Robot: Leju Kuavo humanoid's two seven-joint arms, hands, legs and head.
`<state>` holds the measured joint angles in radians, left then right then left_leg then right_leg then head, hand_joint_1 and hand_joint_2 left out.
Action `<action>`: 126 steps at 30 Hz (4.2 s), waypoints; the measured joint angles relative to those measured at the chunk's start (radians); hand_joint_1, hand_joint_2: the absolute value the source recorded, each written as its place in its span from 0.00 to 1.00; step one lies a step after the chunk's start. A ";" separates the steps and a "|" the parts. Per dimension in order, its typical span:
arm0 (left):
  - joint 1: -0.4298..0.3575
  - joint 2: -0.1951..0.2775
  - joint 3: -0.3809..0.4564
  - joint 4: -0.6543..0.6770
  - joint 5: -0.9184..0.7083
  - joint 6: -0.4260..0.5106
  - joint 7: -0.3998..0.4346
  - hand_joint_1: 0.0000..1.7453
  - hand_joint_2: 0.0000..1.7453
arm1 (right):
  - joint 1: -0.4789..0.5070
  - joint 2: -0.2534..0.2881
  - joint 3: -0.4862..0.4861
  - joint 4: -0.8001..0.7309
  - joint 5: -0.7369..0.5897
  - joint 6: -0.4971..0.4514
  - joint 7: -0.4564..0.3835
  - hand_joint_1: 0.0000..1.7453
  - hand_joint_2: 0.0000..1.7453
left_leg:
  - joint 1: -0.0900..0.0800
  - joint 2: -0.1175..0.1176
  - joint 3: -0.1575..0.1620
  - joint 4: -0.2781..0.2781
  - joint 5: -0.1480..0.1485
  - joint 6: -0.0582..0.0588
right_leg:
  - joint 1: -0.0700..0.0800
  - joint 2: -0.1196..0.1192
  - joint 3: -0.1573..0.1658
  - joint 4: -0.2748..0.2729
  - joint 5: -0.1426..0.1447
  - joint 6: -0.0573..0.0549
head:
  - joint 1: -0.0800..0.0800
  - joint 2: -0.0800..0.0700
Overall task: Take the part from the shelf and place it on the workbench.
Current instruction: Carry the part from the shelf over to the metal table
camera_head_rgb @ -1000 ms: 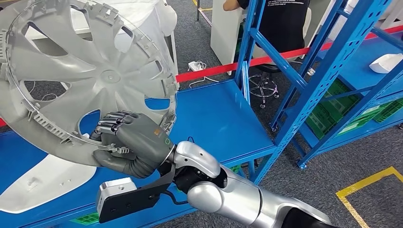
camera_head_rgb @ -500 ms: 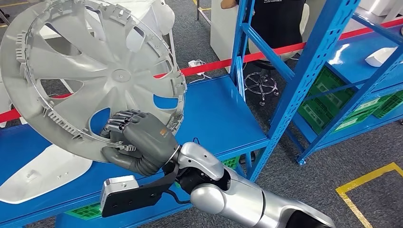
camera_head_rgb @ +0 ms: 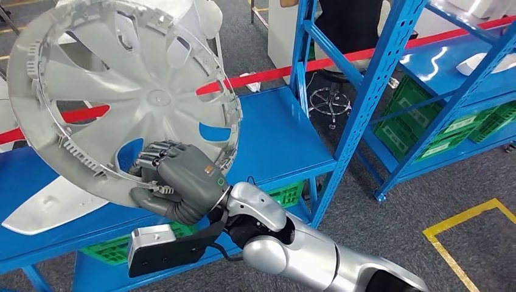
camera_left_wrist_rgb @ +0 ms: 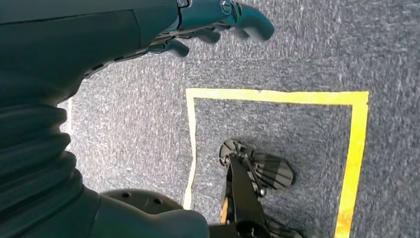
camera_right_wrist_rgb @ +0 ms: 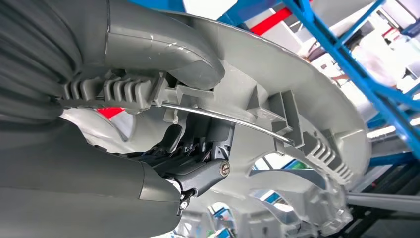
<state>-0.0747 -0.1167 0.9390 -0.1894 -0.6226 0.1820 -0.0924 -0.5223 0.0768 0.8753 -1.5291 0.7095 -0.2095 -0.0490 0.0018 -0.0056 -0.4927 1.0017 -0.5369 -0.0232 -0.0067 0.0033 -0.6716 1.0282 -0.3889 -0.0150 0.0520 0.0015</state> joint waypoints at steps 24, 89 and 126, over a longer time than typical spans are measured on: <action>0.004 0.009 -0.027 -0.005 -0.036 -0.014 -0.036 0.00 1.00 | 0.099 -0.016 -0.054 -0.025 0.091 -0.016 -0.032 1.00 1.00 | 0.014 0.006 -0.190 0.278 -0.005 -0.034 | 0.004 -0.005 0.048 -0.014 -0.051 -0.029 | 0.004 0.000; -0.026 0.023 -0.070 -0.010 -0.120 -0.029 -0.001 0.00 1.00 | 0.149 -0.068 -0.170 -0.048 0.081 -0.084 -0.056 1.00 1.00 | 0.000 0.006 0.022 0.031 -0.015 -0.005 | 0.009 -0.011 -0.012 -0.012 0.014 -0.009 | 0.004 0.000; 0.004 0.030 -0.051 -0.005 -0.091 -0.010 -0.017 0.00 1.00 | 0.139 -0.043 -0.143 -0.033 0.075 -0.064 -0.061 1.00 1.00 | -0.004 0.008 -0.008 -0.032 0.029 0.025 | 0.007 -0.011 0.005 -0.010 -0.022 0.014 | 0.002 0.000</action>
<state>-0.0711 -0.0867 0.8881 -0.1946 -0.7140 0.1717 -0.1099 -0.3831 0.0339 0.7321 -1.5620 0.7840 -0.2740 -0.1101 -0.0021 0.0024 -0.5004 0.9698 -0.5081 0.0015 -0.0001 -0.0077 -0.6664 1.0185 -0.4113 -0.0007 0.0544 0.0015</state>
